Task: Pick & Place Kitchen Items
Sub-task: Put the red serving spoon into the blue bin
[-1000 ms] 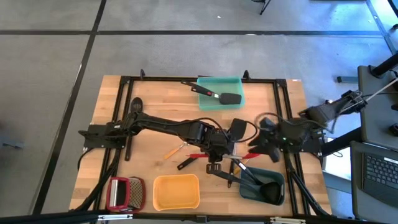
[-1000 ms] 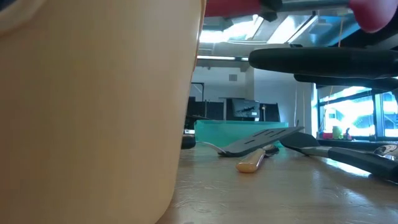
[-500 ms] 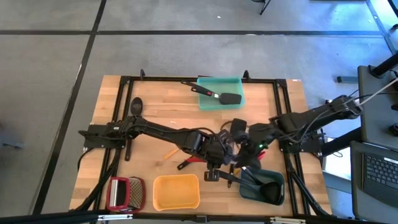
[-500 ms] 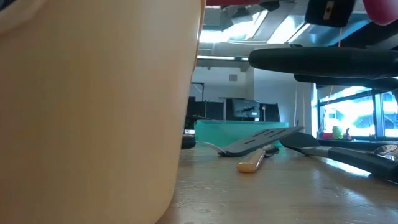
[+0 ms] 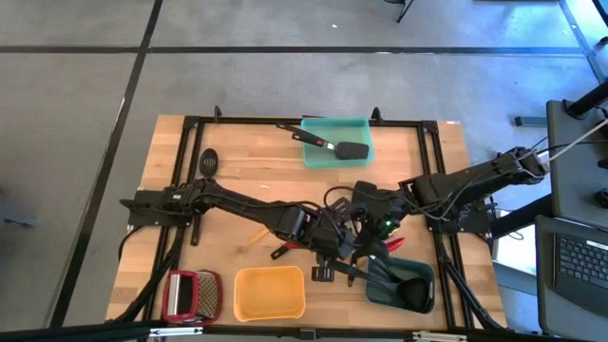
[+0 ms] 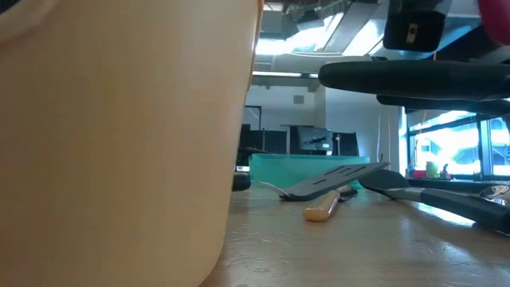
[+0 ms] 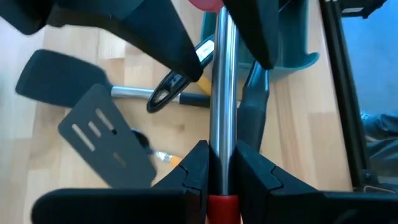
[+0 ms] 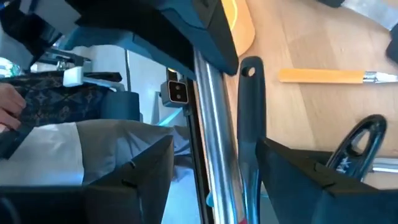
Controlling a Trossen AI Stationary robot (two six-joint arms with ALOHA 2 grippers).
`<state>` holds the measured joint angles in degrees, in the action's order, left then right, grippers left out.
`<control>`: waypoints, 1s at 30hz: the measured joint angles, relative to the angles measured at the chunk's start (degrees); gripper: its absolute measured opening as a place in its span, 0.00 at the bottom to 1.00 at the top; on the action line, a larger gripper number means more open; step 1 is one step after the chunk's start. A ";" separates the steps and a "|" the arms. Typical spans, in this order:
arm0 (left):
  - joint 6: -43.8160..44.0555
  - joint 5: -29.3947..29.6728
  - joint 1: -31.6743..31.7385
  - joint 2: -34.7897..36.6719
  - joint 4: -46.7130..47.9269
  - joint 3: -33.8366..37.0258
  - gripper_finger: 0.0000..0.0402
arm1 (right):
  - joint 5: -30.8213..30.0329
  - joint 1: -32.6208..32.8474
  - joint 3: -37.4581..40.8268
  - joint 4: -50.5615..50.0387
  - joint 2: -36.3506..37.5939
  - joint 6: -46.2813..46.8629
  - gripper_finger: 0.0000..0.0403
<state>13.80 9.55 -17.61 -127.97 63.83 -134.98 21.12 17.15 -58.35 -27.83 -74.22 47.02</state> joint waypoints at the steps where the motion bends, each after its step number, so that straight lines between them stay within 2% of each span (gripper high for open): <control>1: 0.00 -0.06 -0.06 0.01 0.04 0.00 0.11 | 0.04 -0.33 0.00 -0.02 0.02 -0.09 0.57; 5: 0.00 0.35 -0.37 0.01 -0.02 -0.02 0.11 | 1.96 -1.22 0.02 0.64 -0.03 -0.14 0.57; 12: -1.77 1.38 -0.61 0.41 -1.02 -0.04 0.11 | 14.32 -1.32 0.04 5.43 -3.36 0.30 0.57; 17: -2.61 2.92 -0.58 1.06 -1.84 -0.08 0.11 | 18.74 -1.14 0.04 7.30 -4.81 0.62 0.54; 22: -2.64 3.30 -0.55 1.06 -2.56 -0.09 0.11 | 18.97 -1.09 0.07 7.22 -4.83 0.51 0.42; 28: -0.94 2.42 -0.61 1.17 -2.52 -0.17 0.11 | 19.12 -1.09 0.14 6.37 -4.83 0.62 0.15; 30: 0.20 1.79 -0.72 1.73 -2.21 -0.15 0.12 | 18.97 -1.03 0.17 6.86 -4.85 0.47 0.14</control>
<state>14.01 11.34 -18.33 -126.25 61.62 -135.13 40.10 16.12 -58.17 -20.97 -79.07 47.48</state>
